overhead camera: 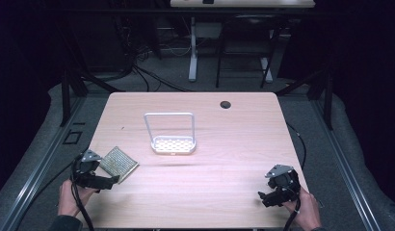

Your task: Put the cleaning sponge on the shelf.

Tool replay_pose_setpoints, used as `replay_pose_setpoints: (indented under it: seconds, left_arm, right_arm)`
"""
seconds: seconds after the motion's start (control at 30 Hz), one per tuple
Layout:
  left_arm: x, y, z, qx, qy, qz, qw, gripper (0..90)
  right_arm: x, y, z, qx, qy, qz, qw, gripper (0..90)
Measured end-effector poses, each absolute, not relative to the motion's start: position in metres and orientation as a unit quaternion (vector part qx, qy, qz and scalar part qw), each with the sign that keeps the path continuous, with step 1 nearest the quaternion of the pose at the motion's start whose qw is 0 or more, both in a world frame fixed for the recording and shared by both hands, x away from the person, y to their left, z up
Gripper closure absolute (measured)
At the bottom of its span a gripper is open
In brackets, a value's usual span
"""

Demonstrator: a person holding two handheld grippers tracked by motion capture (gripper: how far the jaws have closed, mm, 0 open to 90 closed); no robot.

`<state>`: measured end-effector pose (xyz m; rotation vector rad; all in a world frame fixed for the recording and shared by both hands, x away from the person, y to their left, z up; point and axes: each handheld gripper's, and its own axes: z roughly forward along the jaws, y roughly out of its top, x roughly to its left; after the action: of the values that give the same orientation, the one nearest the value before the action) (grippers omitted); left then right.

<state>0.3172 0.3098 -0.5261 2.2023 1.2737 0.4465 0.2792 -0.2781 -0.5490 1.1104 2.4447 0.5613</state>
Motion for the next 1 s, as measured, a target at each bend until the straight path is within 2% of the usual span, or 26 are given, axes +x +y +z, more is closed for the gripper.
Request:
replay_pose_setpoints:
  seconds: [0.5,1.0]
  left_arm:
    - [0.352,0.302,-0.518,0.814,0.484,0.175,0.269,0.0]
    - [0.371,0.3,-0.54,0.816,0.5,0.163,0.241,0.0]
  right_arm:
    - [0.277,-0.273,-0.549,0.389,0.876,0.201,0.203,3.6]
    - [0.274,-0.273,-0.546,0.388,0.874,0.206,0.207,3.8]
